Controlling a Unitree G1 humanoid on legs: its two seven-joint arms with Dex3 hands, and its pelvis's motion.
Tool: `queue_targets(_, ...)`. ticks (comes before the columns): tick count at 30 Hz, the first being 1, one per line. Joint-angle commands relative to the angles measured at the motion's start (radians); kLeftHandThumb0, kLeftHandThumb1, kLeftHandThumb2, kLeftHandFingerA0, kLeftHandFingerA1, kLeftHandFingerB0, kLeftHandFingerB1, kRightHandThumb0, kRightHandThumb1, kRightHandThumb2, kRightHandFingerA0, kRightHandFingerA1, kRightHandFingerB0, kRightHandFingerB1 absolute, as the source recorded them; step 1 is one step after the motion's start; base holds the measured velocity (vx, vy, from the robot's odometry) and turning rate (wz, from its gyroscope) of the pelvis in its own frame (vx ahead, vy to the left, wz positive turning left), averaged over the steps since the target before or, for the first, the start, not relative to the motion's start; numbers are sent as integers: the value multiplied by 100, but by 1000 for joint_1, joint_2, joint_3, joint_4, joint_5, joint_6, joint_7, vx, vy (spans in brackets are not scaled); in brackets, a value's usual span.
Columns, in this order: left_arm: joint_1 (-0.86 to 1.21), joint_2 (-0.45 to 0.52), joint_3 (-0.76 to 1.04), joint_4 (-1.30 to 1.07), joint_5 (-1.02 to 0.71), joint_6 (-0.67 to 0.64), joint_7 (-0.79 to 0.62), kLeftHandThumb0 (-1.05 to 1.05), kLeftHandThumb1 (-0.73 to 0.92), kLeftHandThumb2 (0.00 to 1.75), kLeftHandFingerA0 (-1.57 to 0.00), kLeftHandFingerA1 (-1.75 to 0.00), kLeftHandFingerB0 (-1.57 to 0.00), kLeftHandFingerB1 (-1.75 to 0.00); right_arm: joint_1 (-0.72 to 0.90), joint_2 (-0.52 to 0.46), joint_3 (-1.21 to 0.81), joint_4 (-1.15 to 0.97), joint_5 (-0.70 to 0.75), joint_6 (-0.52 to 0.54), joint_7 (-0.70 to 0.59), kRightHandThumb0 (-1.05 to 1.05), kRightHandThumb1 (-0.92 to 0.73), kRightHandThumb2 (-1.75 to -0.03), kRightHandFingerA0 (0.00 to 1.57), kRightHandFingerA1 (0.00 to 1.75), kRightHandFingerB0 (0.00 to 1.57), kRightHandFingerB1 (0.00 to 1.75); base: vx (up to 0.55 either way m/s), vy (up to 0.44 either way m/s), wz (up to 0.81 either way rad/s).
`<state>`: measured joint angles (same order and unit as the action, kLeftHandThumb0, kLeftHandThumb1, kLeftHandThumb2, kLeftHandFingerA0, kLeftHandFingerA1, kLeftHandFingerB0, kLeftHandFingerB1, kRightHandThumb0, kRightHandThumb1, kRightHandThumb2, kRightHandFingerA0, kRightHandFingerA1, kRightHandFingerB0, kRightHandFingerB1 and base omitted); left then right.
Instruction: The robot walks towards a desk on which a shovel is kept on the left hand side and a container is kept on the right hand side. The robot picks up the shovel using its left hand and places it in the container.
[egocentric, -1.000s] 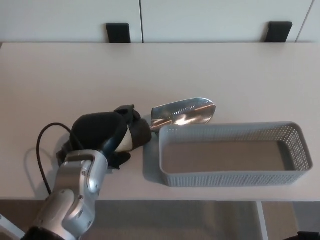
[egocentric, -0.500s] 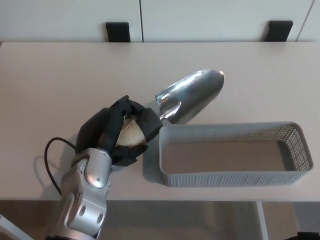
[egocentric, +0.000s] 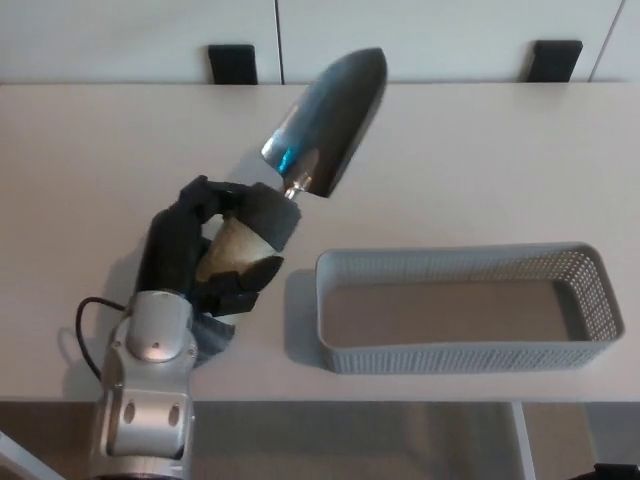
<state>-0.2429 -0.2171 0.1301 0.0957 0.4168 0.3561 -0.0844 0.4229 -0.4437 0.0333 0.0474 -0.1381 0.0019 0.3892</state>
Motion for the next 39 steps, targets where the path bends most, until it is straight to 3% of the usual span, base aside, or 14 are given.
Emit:
queue_targets(1, 39, -83, 58, -218, -289, 32, -71, -15, 66, 110, -129, -154, -83, -119, 1, -51, 11, -4, -18, 11, 38, -35, -62, -58, 67, 51, 55, 44, 0, 0, 0)
queue_targets(2, 50, -65, 30, -234, -268, -3, -76, -4, 68, 107, -103, -175, -77, -134, 2, -52, 12, -2, -21, 2, 37, -36, -62, -58, 68, 52, 55, 44, 0, 0, 0)
queue_targets(4, 78, -20, -27, -254, -221, -67, -86, -2, 68, 108, -108, -173, -81, -133, 2, -58, 15, -2, -27, 2, 41, -37, -63, -58, 67, 51, 54, 44, 0, 0, 0)
queue_targets(5, 83, -10, -41, -274, -208, -55, -89, -8, 63, 116, -132, -140, -95, -114, -2, -57, 16, 2, -27, 1, 41, -37, -63, -58, 67, 51, 55, 44, 0, 0, 0)
queue_targets(6, 95, 15, -71, -312, -195, -45, -107, -7, 67, 106, -110, -169, -79, -137, -6, -57, 19, 10, -31, 0, 39, -37, -62, -58, 68, 51, 56, 44, 0, 0, 0)
queue_targets(7, 106, 35, -93, -339, -188, -39, -116, -7, 68, 105, -109, -168, -78, -134, -9, -62, 24, 12, -37, -6, 39, -38, -63, -58, 67, 51, 55, 44, 0, 0, 0)
queue_targets(9, 116, 67, -130, -370, -167, -43, -121, -7, 67, 105, -110, -166, -79, -133, -11, -63, 25, 16, -34, -5, 36, -38, -63, -58, 67, 51, 55, 44, 0, 0, 0)
queue_targets(10, 122, 85, -147, -386, -174, -50, -132, -7, 63, 115, -131, -137, -92, -111, -12, -63, 25, 18, -28, -1, 37, -38, -62, -58, 67, 52, 55, 44, 0, 0, 0)
queue_targets(11, 127, 99, -160, -401, -178, -57, -139, -5, 62, 114, -131, -136, -93, -110, -12, -63, 25, 19, -25, 0, 37, -37, -62, -58, 67, 52, 56, 44, 0, 0, 0)
queue_targets(12, 133, 118, -179, -417, -171, -65, -140, -4, 69, 100, -110, -159, -82, -132, -11, -64, 26, 20, -23, -2, 38, -37, -63, -58, 67, 52, 55, 44, 0, 0, 0)
queue_targets(17, 144, 252, -298, -444, -76, -154, -111, -6, 59, 108, -124, -130, -94, -106, -8, -69, 32, 24, -24, -7, 42, -37, -63, -58, 66, 51, 55, 44, 0, 0, 0)
queue_targets(18, 147, 275, -316, -441, -58, -179, -104, 4, 66, 95, -95, -155, -88, -116, -6, -71, 36, 19, -29, -4, 41, -37, -63, -58, 66, 51, 54, 44, 0, 0, 0)
queue_targets(21, 128, 346, -359, -414, -19, -227, -97, 13, 61, 95, -87, -163, -87, -124, -8, -69, 37, 22, -26, -5, 41, -36, -63, -58, 67, 51, 55, 44, 0, 0, 0)
queue_targets(39, -198, 490, -482, -135, 93, -75, -138, -6, 74, 61, -110, -115, -86, -88, -21, -82, 60, 15, -43, 15, 39, -36, -63, -58, 67, 50, 55, 44, 0, 0, 0)
